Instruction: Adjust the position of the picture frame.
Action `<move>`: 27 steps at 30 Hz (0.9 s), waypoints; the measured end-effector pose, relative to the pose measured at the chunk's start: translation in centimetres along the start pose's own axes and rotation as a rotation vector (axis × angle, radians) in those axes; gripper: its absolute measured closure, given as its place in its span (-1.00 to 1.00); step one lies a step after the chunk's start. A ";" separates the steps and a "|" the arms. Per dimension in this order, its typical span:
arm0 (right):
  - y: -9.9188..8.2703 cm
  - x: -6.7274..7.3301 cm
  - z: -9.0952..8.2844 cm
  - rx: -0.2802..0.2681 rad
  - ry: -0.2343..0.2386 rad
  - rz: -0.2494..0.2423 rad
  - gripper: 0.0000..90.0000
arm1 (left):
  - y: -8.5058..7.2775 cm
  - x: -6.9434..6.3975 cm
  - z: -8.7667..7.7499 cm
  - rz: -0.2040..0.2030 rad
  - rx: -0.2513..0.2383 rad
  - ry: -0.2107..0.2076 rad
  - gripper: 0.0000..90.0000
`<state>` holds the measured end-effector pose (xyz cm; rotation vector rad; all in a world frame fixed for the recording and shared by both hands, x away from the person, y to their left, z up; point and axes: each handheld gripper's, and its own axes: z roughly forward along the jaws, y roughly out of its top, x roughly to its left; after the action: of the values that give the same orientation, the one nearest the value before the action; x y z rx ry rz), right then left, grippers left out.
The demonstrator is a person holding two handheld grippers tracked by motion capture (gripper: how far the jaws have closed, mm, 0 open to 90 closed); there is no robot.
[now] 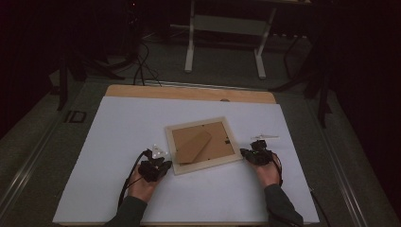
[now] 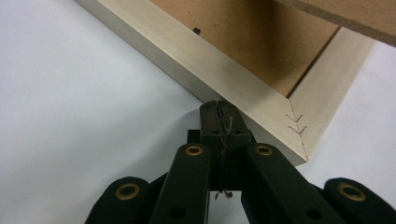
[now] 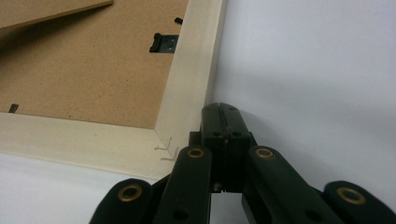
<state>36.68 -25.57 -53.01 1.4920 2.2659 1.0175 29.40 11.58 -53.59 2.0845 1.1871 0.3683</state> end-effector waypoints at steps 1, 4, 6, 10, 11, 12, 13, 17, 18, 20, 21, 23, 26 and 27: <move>-0.1 0.0 -0.1 -0.001 -0.001 0.002 1.00 | 0.0 0.0 0.0 0.001 0.000 0.001 1.00; -0.4 0.1 -0.3 -0.006 0.004 0.017 1.00 | 0.0 0.0 0.0 -0.001 -0.001 0.002 1.00; -0.8 0.1 -0.5 -0.014 0.005 0.026 1.00 | 0.1 0.1 0.1 -0.006 -0.001 -0.001 1.00; -1.4 0.3 -0.9 -0.027 0.011 0.044 1.00 | 0.1 0.2 0.1 -0.007 -0.004 -0.007 1.00; -1.6 0.2 -1.0 -0.031 0.016 0.046 1.00 | 0.1 0.2 0.1 -0.003 -0.004 -0.008 1.00; -1.8 0.2 -1.0 -0.039 0.019 0.050 1.00 | 0.1 0.2 0.1 0.001 -0.003 -0.008 1.00; -2.0 0.2 -1.1 -0.049 0.018 0.047 1.00 | 0.1 0.2 0.1 0.005 -0.004 -0.010 1.00; -2.4 0.6 -1.2 -0.070 -0.005 0.028 1.00 | 0.0 0.2 -0.1 0.021 0.010 -0.020 1.00; -2.4 0.8 -1.3 -0.063 -0.009 0.018 1.00 | 0.0 0.1 -0.2 0.022 0.010 -0.023 1.00; -2.5 1.0 -1.5 -0.059 -0.020 0.002 1.00 | -0.1 0.0 -0.4 0.033 0.018 -0.029 1.00; -2.6 1.0 -1.5 -0.057 -0.020 0.003 1.00 | -0.2 0.0 -0.4 0.034 0.022 -0.035 1.00; -2.8 1.1 -1.7 -0.051 -0.015 0.000 1.00 | -0.3 -0.1 -0.6 0.036 0.034 -0.048 1.00; -3.1 1.3 -1.9 -0.051 -0.013 -0.004 1.00 | -0.4 -0.1 -0.9 0.038 0.048 -0.066 1.00; -3.1 1.3 -2.0 -0.048 -0.016 -0.005 1.00 | -0.5 0.0 -1.0 0.041 0.054 -0.071 1.00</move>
<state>32.79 -25.94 -53.42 1.4686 2.2173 1.0478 28.55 12.15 -53.21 2.1531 1.1253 0.2820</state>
